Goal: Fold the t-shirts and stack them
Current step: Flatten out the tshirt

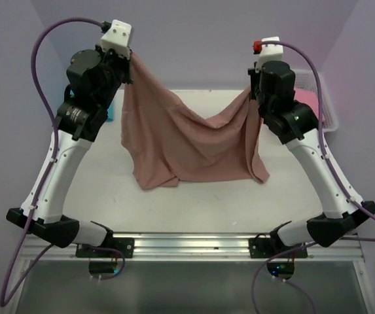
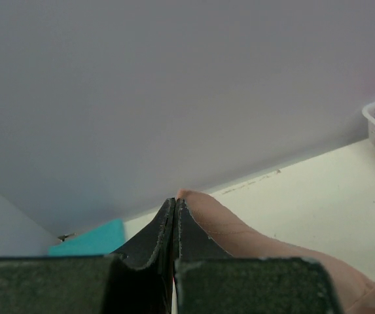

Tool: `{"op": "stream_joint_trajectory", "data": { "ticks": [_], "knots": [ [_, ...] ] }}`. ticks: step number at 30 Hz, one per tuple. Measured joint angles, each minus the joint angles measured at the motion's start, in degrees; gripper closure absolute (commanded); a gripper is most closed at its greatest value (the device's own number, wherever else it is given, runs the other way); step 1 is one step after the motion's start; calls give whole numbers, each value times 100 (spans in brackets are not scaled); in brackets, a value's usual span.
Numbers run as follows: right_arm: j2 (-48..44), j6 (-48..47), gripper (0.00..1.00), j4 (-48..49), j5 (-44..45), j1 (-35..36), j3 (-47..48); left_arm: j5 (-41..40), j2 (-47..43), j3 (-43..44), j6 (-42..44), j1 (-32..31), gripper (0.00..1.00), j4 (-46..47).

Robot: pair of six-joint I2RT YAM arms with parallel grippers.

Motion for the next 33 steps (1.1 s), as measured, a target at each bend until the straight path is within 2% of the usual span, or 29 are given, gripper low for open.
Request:
{"op": "stream_joint_trajectory", "data": {
  "ticks": [6, 9, 13, 16, 19, 20, 21, 25, 29, 33],
  "knots": [
    [713, 236, 100, 81, -522, -715, 697, 841, 431, -24, -319, 1196, 100, 579],
    [1156, 295, 100, 267, -774, -1036, 894, 1255, 638, -380, -595, 1775, 100, 1012],
    [1738, 262, 100, 479, -933, -1235, 909, 1735, 852, -848, -905, 2542, 100, 1296],
    [1788, 168, 100, 876, -1034, -1241, 518, 1934, 831, -1176, -1012, 2949, 100, 1528],
    [1106, -160, 100, 1766, -1145, -1128, -640, 2002, 374, -1683, -988, 3016, 100, 1788],
    [595, -402, 100, 2286, -1156, -999, -1270, 1982, 103, -1860, -920, 2929, 100, 1832],
    [361, -479, 100, 2428, -1152, -942, -1502, 1967, -210, -2044, -848, 2830, 100, 1917],
    [-1665, -1392, 100, 3840, -1255, -13, -2813, 1969, -1880, -2472, -481, 2059, 100, 2208],
    [-2811, -1825, 100, 4697, -1370, 393, -2780, 2006, -3134, -2135, -367, 1904, 100, 2636],
    [-2924, -2140, 100, 5276, -1178, 400, -2310, 2002, -3353, -1436, -341, 1904, 100, 3071]
  ]
}}
